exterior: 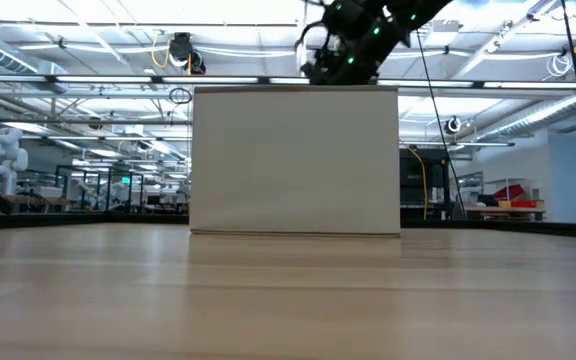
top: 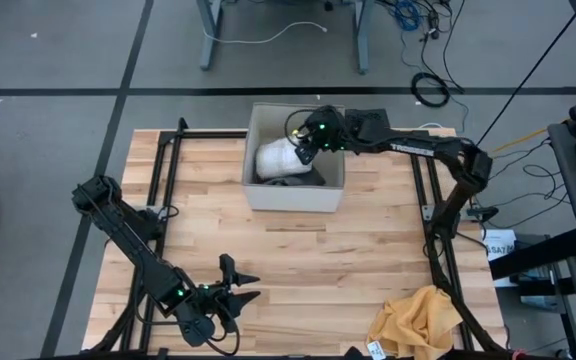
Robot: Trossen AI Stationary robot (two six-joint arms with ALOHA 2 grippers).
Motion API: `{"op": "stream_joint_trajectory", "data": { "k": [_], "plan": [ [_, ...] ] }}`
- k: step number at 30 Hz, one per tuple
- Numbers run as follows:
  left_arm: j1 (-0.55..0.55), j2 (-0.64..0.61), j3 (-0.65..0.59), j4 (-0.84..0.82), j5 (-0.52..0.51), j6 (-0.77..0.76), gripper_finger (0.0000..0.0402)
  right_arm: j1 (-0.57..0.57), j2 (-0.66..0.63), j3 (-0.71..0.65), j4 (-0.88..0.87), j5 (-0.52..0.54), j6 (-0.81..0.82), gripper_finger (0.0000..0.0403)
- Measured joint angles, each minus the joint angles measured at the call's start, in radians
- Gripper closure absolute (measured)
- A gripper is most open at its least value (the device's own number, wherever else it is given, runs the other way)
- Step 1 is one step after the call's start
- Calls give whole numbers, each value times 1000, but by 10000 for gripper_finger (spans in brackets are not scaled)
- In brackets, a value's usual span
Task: Fold towel
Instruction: Put the folded white patterned towel into the laundry organizer, then fold the orange towel
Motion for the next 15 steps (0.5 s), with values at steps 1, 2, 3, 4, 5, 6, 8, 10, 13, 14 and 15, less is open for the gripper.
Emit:
{"op": "stream_joint_trajectory", "data": {
  "k": [1, 2, 3, 4, 5, 6, 8, 10, 13, 14, 15],
  "plan": [
    [0, 0, 0, -1, 0, 0, 227, 0, -19, 0, -11, 1, -11, 194],
    [0, 0, 0, -1, 0, 0, 227, 2, -39, 0, -19, 2, -17, 194],
    [0, 0, 0, 0, 0, 0, 227, 5, -59, 0, -27, 2, -20, 195],
    [0, 0, 0, 0, 0, 1, 227, 10, -78, 0, -38, 3, -23, 196],
    [2, 0, 0, 0, 0, 1, 227, 15, -100, 0, -48, 0, -27, 197],
    [4, 0, 0, 0, 0, 1, 227, 22, -121, 0, -63, -5, -29, 198],
    [8, 0, 0, 0, 0, -1, 227, 41, -163, 0, -95, -7, -42, 200],
    [8, 0, 0, -1, 0, -3, 227, 67, -207, 0, -136, -8, -47, 201],
    [8, 0, 0, -1, 0, -3, 227, 114, -268, 0, -186, -58, -45, 201],
    [8, 0, 0, -1, 0, -3, 227, 133, -288, 0, -204, -83, -38, 201],
    [11, 0, 0, -1, 0, -3, 227, 153, -305, 0, -224, -107, -29, 201]
  ]
}}
